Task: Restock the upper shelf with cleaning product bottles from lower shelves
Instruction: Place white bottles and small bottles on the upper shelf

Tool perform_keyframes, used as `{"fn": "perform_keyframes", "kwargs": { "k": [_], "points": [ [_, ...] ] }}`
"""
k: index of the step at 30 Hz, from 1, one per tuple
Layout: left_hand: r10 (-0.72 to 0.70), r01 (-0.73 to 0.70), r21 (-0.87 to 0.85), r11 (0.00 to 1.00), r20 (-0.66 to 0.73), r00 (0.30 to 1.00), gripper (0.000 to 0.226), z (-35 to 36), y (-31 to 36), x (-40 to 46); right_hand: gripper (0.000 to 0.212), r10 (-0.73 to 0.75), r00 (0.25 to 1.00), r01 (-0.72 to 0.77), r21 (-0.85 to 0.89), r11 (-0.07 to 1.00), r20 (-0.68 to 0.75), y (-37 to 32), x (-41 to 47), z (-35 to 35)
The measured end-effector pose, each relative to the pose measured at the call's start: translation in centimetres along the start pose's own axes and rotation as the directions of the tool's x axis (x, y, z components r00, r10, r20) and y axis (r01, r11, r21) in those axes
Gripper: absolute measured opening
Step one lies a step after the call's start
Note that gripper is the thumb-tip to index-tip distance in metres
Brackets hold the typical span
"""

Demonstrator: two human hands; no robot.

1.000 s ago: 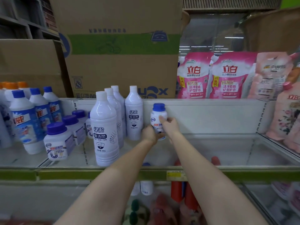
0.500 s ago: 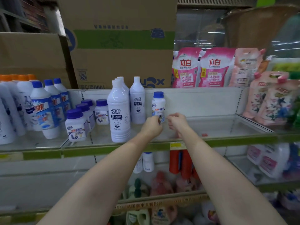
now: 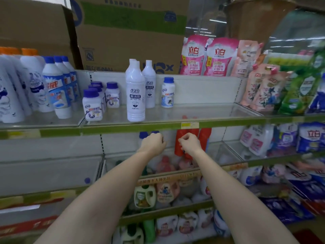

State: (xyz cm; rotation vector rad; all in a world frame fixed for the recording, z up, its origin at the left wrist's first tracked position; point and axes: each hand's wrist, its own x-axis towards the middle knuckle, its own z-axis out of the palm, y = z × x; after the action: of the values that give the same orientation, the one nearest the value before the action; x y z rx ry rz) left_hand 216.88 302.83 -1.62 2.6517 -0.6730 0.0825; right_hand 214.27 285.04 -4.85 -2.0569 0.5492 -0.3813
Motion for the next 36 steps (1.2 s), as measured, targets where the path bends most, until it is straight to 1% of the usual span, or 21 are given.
{"fn": "perform_keyframes", "kwargs": {
  "k": [5, 9, 13, 16, 20, 22, 23, 25, 28, 30, 32, 34, 36],
  "points": [
    [-0.082, 0.084, -0.027, 0.996, 0.077, 0.994, 0.029, 2.5, -3.6, -3.8, 0.011, 0.047, 0.993, -0.041, -0.049, 0.998, 0.110, 2.3, -4.5, 2.3],
    [-0.105, 0.109, -0.032, 0.993, 0.118, 0.987, 0.020, 3.5, -5.3, -4.6, 0.008, 0.067, 0.989, -0.057, -0.083, 0.995, 0.132, 3.5, -5.6, 4.0],
    [-0.114, 0.119, -0.029, 0.992, 0.144, 0.983, 0.019, 4.4, -6.3, -3.9, 0.011, 0.074, 0.985, -0.063, -0.077, 0.995, 0.153, 4.2, -4.5, 5.8],
    [-0.161, 0.172, -0.052, 0.984, 0.163, 0.973, 0.008, 5.4, -7.1, -2.1, 0.007, 0.094, 0.981, -0.087, -0.049, 0.995, 0.171, 5.0, -2.1, 7.0],
    [-0.236, 0.263, -0.161, 0.951, 0.167, 0.957, 0.008, 7.2, -7.7, 1.1, 0.008, 0.141, 0.968, -0.132, -0.060, 0.990, 0.209, 7.1, 2.4, 9.1],
    [-0.285, 0.314, -0.207, 0.926, 0.158, 0.945, 0.008, 8.3, -7.7, 3.0, 0.007, 0.148, 0.969, -0.137, -0.069, 0.988, 0.198, 8.1, 4.4, 10.0],
    [-0.300, 0.328, -0.221, 0.918, 0.152, 0.942, 0.010, 8.9, -7.7, 4.1, 0.006, 0.153, 0.969, -0.141, -0.071, 0.987, 0.196, 8.9, 5.5, 10.6],
    [-0.297, 0.320, -0.219, 0.922, 0.134, 0.945, 0.015, 10.3, -7.6, 6.2, 0.010, 0.155, 0.959, -0.152, -0.029, 0.988, 0.239, 10.9, 7.8, 11.8],
    [-0.290, 0.307, -0.244, 0.920, 0.104, 0.951, 0.027, 11.8, -7.0, 8.5, 0.014, 0.134, 0.944, -0.135, -0.016, 0.991, 0.301, 15.9, 12.7, 15.1],
    [-0.330, 0.339, -0.290, 0.895, 0.082, 0.941, 0.030, 12.8, -6.7, 10.4, 0.024, 0.129, 0.930, -0.145, 0.021, 0.989, 0.345, 19.9, 16.3, 17.7],
    [-0.381, 0.377, -0.317, 0.870, 0.052, 0.923, 0.031, 14.1, -6.7, 12.5, 0.036, 0.134, 0.928, -0.157, 0.039, 0.987, 0.347, 21.5, 18.0, 18.6],
    [-0.437, 0.416, -0.369, 0.831, 0.031, 0.899, 0.034, 15.7, -7.4, 14.8, 0.033, 0.123, 0.920, -0.158, 0.065, 0.985, 0.373, 22.5, 19.5, 19.6],
    [-0.492, 0.443, -0.462, 0.768, 0.017, 0.871, 0.037, 16.8, -8.2, 16.6, 0.024, 0.122, 0.920, -0.164, 0.083, 0.983, 0.373, 21.2, 19.3, 18.7]
  ]
}}
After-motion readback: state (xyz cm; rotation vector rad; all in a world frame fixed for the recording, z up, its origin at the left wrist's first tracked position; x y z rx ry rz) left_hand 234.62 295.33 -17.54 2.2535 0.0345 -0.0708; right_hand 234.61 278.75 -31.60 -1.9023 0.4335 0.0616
